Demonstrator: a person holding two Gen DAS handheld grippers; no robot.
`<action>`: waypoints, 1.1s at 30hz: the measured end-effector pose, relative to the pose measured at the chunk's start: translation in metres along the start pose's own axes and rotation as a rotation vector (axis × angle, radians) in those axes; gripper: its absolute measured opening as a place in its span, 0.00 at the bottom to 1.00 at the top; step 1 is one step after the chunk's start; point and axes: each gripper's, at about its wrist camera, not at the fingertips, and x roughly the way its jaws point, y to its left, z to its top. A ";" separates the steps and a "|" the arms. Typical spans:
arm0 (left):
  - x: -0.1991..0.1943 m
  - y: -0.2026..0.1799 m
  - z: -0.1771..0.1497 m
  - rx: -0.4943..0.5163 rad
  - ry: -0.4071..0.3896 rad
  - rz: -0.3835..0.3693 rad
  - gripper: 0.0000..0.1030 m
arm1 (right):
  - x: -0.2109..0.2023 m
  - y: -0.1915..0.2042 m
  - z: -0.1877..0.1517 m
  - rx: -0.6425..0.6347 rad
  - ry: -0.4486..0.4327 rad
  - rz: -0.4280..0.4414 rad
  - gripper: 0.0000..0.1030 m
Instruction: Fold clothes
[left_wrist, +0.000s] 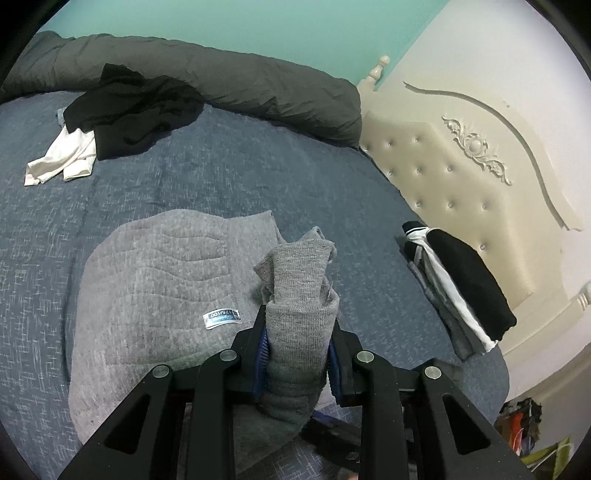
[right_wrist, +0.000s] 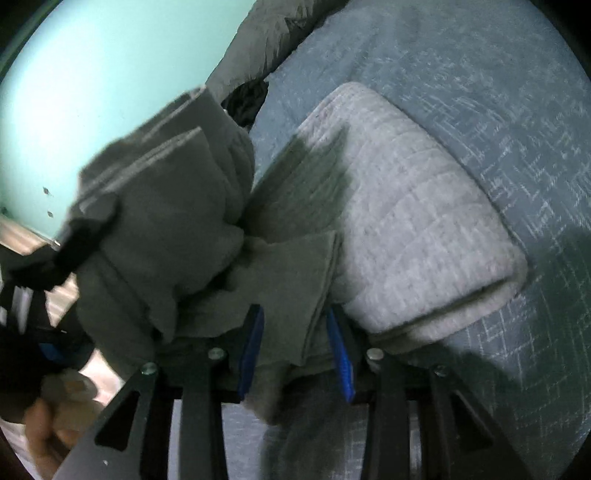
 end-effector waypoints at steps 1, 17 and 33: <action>-0.001 0.001 0.000 -0.001 -0.002 -0.001 0.27 | 0.001 0.001 0.000 -0.011 -0.001 -0.008 0.34; -0.016 0.007 0.005 -0.008 -0.034 0.001 0.27 | -0.031 0.008 0.026 -0.111 -0.136 0.051 0.03; 0.021 -0.022 -0.008 0.023 -0.003 -0.013 0.27 | -0.036 -0.020 0.079 -0.062 -0.164 0.079 0.03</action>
